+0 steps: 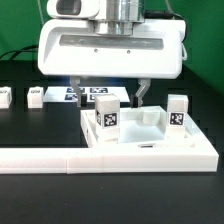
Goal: Assemble square table
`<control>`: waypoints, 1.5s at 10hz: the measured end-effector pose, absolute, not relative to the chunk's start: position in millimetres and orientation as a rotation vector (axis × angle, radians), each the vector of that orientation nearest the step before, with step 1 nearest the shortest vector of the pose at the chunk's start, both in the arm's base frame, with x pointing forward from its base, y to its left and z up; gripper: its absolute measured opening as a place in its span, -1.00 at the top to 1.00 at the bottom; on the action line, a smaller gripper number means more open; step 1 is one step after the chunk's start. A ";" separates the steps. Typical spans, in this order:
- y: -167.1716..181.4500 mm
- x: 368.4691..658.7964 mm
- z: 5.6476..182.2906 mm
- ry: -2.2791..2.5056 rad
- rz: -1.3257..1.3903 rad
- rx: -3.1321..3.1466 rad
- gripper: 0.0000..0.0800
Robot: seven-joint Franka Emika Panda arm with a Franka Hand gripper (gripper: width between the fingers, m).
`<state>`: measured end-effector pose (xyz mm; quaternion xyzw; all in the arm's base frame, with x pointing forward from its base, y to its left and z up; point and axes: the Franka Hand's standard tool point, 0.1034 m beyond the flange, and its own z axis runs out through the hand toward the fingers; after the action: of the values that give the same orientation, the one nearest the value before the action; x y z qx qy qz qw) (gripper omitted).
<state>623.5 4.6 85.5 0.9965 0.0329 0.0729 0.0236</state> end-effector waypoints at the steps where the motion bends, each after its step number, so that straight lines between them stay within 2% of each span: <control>1: 3.8 622.8 84.8 0.183 0.221 3.073 -0.62; 4: 3.4 622.5 84.2 0.187 0.220 3.072 -0.51; 5: 3.3 622.5 84.1 0.183 0.219 3.072 -0.06; 6: 3.3 622.4 84.0 0.146 0.220 3.076 -0.06; 7: 3.2 622.5 84.0 0.146 0.221 3.076 0.27; 10: 2.4 622.5 83.5 -0.111 0.227 3.091 0.27; 15: 1.3 621.7 82.6 -0.998 0.216 2.968 0.27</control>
Offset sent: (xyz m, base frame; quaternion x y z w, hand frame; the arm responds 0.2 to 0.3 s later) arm 0.0000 0.0000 0.0000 0.0000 0.0000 0.0000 1.0000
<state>621.7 1.3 82.6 0.9457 -0.3178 0.0688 0.0013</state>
